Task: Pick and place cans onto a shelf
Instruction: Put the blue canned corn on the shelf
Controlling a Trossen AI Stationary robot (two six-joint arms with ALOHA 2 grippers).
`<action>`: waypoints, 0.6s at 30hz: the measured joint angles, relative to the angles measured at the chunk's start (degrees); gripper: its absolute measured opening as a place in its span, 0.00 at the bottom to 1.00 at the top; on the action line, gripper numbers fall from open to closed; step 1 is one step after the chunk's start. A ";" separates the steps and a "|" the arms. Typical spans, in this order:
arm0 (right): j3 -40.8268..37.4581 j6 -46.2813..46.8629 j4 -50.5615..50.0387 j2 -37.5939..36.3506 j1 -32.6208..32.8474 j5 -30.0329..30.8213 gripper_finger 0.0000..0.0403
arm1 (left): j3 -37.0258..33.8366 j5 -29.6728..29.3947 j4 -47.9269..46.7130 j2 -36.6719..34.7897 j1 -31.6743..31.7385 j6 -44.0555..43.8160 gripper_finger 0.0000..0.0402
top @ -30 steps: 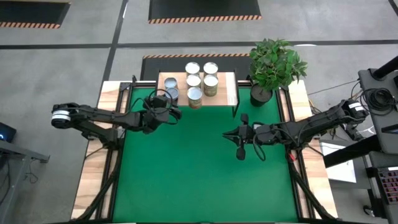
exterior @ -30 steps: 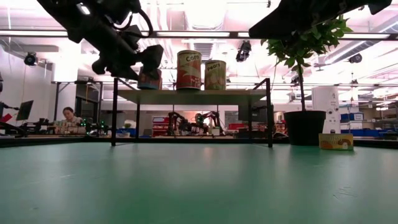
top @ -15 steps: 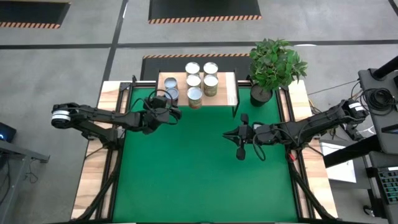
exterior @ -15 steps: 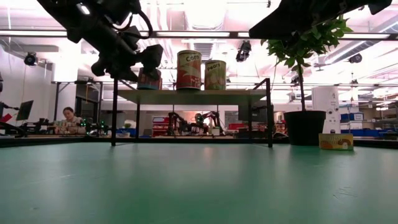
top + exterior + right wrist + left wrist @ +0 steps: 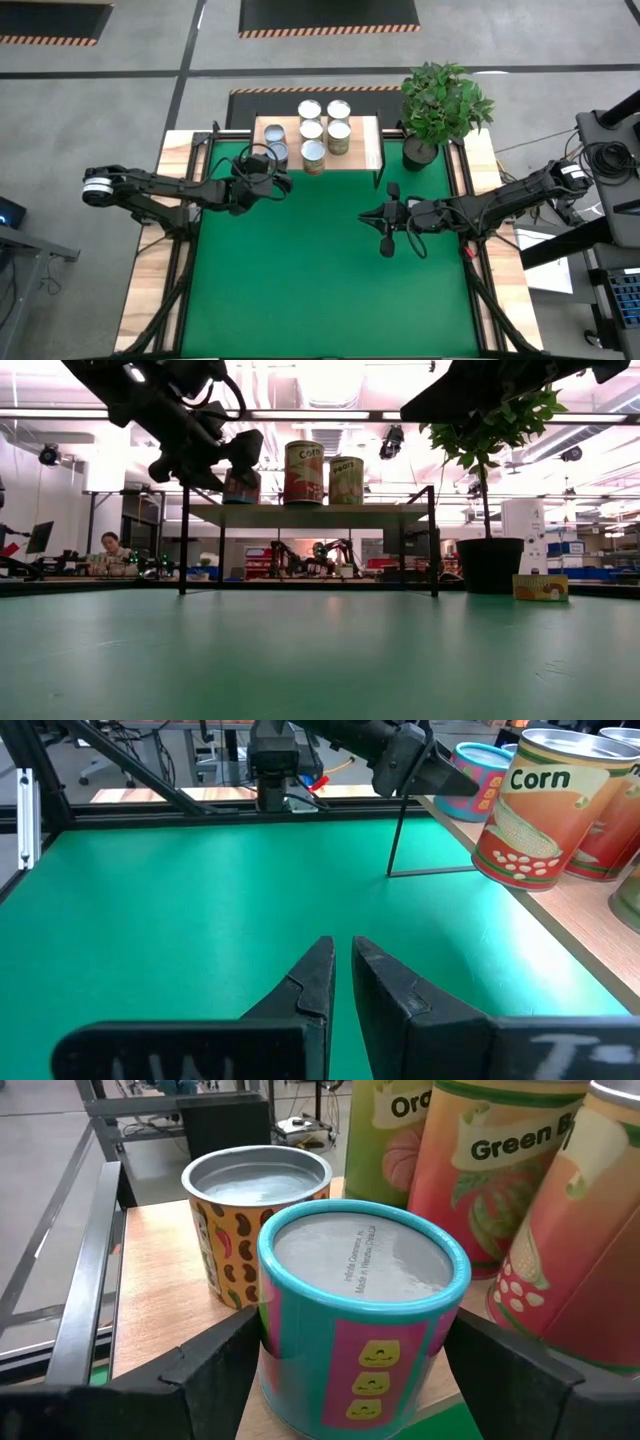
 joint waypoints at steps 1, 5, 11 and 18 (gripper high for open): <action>0.00 0.00 0.00 0.00 0.00 0.00 0.07 | 0.00 0.00 0.01 0.00 0.00 -0.01 0.71; 0.00 0.00 0.00 0.00 0.00 0.00 0.07 | 0.00 0.01 -0.12 0.00 0.00 -0.74 0.71; 0.00 0.00 0.00 0.00 0.00 0.00 0.07 | 0.00 -0.16 -3.68 -0.02 0.02 -4.82 0.77; 0.00 0.02 0.00 0.00 0.00 -0.02 0.07 | -0.02 -0.29 -4.34 -0.14 0.01 -5.85 0.84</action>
